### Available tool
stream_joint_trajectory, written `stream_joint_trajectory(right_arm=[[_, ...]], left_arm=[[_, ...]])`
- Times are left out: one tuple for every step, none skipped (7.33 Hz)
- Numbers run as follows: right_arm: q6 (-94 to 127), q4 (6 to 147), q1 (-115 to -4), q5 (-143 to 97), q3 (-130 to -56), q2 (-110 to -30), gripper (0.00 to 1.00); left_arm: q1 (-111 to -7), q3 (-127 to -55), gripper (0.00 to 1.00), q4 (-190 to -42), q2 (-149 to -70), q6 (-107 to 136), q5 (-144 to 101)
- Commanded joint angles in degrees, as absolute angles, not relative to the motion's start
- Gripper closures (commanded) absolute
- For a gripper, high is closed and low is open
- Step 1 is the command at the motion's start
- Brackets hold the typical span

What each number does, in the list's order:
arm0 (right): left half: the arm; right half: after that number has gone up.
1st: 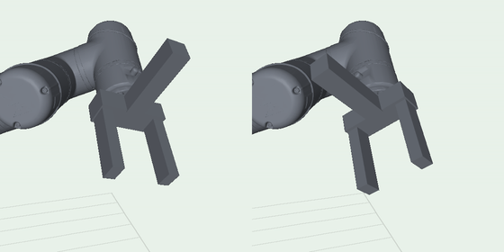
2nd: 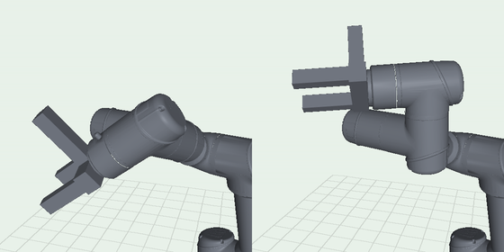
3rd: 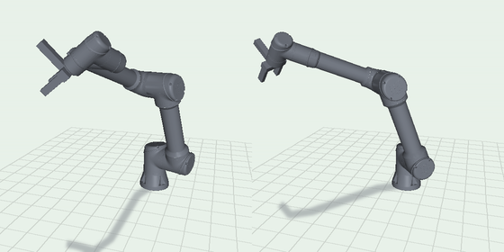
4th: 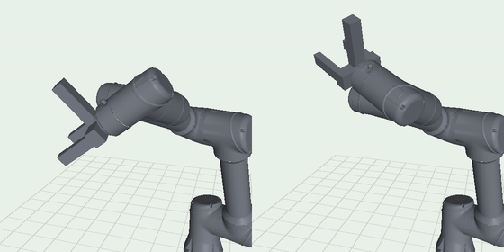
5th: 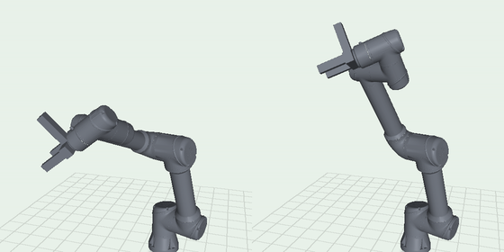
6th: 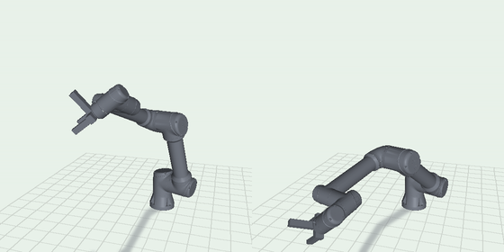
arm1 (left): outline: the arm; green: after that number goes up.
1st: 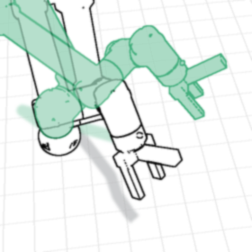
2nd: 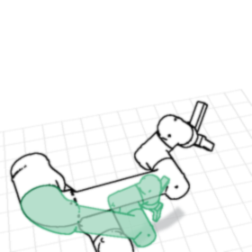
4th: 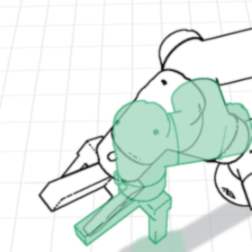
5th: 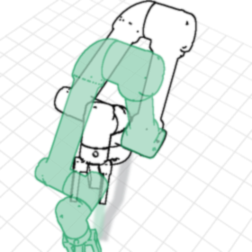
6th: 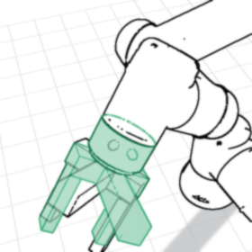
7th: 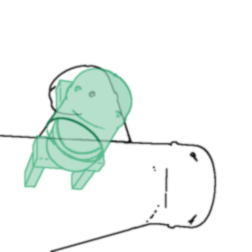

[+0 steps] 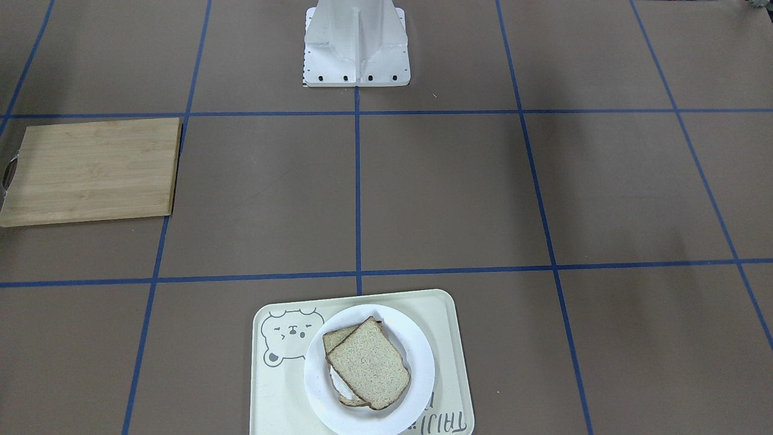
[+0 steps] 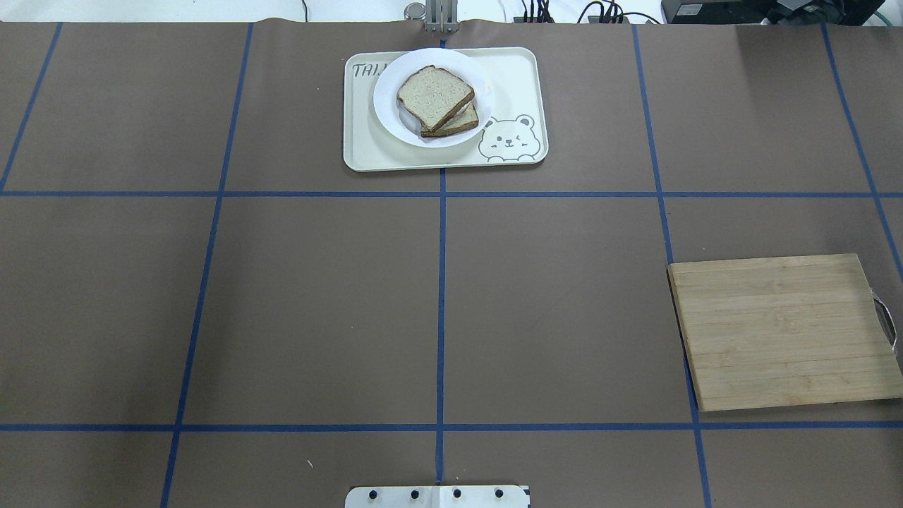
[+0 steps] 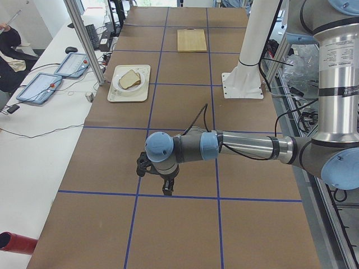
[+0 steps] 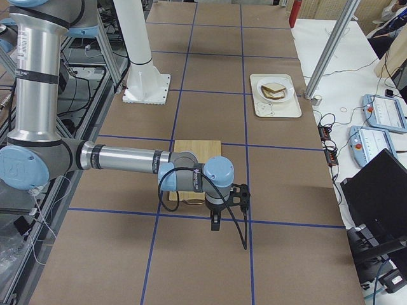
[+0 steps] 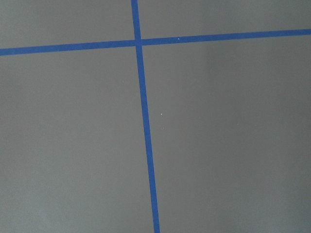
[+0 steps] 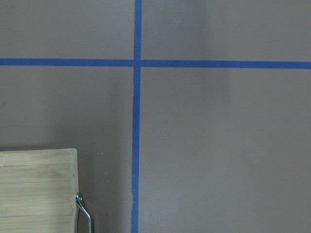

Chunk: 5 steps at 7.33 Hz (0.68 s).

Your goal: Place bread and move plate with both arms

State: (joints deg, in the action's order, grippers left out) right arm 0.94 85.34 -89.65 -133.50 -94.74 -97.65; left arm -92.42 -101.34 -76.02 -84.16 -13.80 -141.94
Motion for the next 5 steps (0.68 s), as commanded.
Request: stream_joint_trajectory(right_arm=[[1.0,85.3,-89.6,-133.5,-94.7,-97.6,0.00],[1.0,85.3,-89.6,-133.5,-94.7,-97.7,0.00],[1.0,85.3,-89.6,-133.5,-94.7,-97.7,0.00],[1.0,85.3,-89.6,-133.5,-94.7,-97.7,0.00],[1.0,85.3,-89.6,-133.5,-94.7,-97.7,0.00]], left_arm=[[-92.6,-101.3,0.01,-76.0,-84.0,-13.9,-141.9],[-93.1,-101.4,0.01,-76.0,-84.0,-13.9,-141.9],[-93.2,-101.3,0.01,-75.9,-84.0,-13.9,-141.9],[-93.3,-101.3,0.01,-75.9,-84.0,-13.9,-141.9],[-93.2,-101.4,0.01,-75.9,-84.0,-13.8,-140.8]])
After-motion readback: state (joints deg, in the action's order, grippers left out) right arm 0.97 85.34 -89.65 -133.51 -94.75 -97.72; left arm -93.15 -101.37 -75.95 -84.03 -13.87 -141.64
